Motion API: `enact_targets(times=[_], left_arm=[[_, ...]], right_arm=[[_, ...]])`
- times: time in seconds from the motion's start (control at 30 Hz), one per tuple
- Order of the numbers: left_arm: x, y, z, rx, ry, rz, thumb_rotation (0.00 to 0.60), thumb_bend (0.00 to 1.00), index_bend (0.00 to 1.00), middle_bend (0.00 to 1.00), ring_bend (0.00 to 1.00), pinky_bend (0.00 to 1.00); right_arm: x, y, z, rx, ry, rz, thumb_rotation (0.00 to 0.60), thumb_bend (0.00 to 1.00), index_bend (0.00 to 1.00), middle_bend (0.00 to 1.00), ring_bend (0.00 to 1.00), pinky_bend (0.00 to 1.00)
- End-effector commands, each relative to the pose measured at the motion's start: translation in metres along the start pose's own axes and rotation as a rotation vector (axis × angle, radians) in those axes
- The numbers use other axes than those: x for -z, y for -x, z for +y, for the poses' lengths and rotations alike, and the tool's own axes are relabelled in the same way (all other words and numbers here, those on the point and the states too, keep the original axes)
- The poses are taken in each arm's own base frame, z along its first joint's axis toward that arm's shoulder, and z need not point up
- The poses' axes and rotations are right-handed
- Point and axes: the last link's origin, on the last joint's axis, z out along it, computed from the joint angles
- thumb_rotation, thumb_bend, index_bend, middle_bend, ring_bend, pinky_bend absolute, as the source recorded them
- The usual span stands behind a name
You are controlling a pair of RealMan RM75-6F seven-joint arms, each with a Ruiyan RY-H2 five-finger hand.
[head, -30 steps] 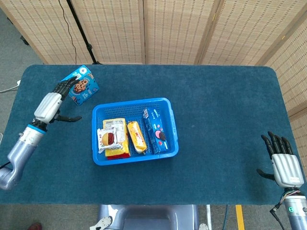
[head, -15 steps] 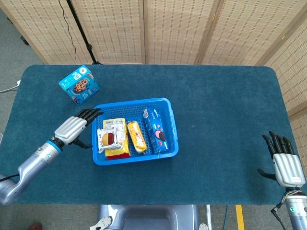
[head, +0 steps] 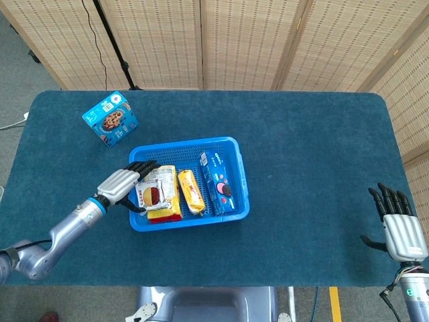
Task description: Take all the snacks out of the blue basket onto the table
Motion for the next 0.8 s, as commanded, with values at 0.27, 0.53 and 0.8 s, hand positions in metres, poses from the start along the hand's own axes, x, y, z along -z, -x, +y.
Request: enact_targets(times=[0.27,0.53,0.8], left_arm=[[-0.01,0.003,0.01,0.014,0.043,0.092,0.6,0.1,0.43,0.42,0.37,0.53],[-0.011,0.004,0.012,0.008,0.05,0.141,0.6,0.28,0.68,0.62,0.55,0.65],[-0.005,-0.01,0.011,0.025,0.059,0.207,0.6,0.3,0.69,0.63,0.55,0.65]], right_arm=[[0.0,-0.001,0.001,-0.007,0.001,0.003,0.6,0.0,0.0,0.0,0.0,0.0],[0.0,-0.001,0.001,-0.008,-0.001,-0.001,0.6,0.0,0.0,0.0,0.0,0.0],[0.0,-0.001,0.001,-0.006,-0.003,-0.003,0.6,0.0,0.0,0.0,0.0,0.0]])
